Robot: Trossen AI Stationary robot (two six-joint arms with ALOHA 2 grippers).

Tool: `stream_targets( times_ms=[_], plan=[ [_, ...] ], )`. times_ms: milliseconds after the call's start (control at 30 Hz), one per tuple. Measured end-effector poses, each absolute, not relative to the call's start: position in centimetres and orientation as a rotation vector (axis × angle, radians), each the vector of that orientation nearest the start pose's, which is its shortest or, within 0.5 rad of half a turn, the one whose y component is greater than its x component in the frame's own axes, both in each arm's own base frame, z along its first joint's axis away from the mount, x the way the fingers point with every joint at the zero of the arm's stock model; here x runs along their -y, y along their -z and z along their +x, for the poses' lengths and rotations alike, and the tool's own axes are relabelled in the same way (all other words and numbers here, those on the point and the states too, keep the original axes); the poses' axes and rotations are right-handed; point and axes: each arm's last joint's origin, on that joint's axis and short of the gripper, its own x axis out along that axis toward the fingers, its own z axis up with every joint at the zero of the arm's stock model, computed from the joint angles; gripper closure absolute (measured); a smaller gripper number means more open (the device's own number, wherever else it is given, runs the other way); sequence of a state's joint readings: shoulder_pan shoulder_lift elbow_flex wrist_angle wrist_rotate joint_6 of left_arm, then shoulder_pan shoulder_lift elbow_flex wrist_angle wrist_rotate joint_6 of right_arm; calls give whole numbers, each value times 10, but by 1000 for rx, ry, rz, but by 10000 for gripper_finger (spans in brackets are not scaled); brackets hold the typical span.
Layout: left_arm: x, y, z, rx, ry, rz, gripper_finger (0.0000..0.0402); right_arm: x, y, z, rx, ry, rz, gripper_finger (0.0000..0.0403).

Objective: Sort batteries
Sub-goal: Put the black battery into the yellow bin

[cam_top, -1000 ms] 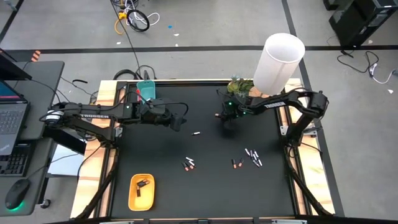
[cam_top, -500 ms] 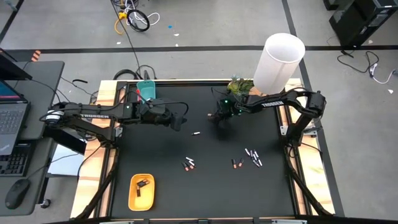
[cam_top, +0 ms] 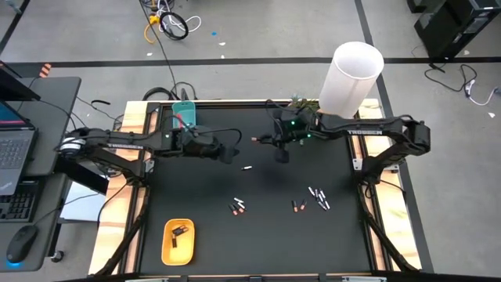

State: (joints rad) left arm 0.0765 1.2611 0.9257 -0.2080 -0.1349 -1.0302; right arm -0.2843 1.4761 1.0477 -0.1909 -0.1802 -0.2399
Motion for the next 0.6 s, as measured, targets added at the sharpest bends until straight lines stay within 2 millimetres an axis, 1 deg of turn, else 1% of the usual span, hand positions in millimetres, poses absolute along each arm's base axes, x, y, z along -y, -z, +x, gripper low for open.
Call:
stream_targets(
  times_ms=[67, 167, 233, 400, 600],
  plan=[
    [-26, -281, 282, -333, -440, -998, 206, 81, -274, 314, -595, 25, -102, 379],
    [-28, -276, 293, -282, -438, -1041, 180, 75, -282, 320, -597, 23, -115, 379],
    [-29, -271, 299, -267, -439, -1056, 170, 72, -284, 321, -600, 27, -122, 379],
    [-30, -269, 305, -228, -462, -1090, 167, 65, -288, 320, -595, 16, -123, 379],
    [-32, -275, 307, -134, -467, -1088, 176, 56, -284, 319, -645, -15, -125, 379]
  ],
)
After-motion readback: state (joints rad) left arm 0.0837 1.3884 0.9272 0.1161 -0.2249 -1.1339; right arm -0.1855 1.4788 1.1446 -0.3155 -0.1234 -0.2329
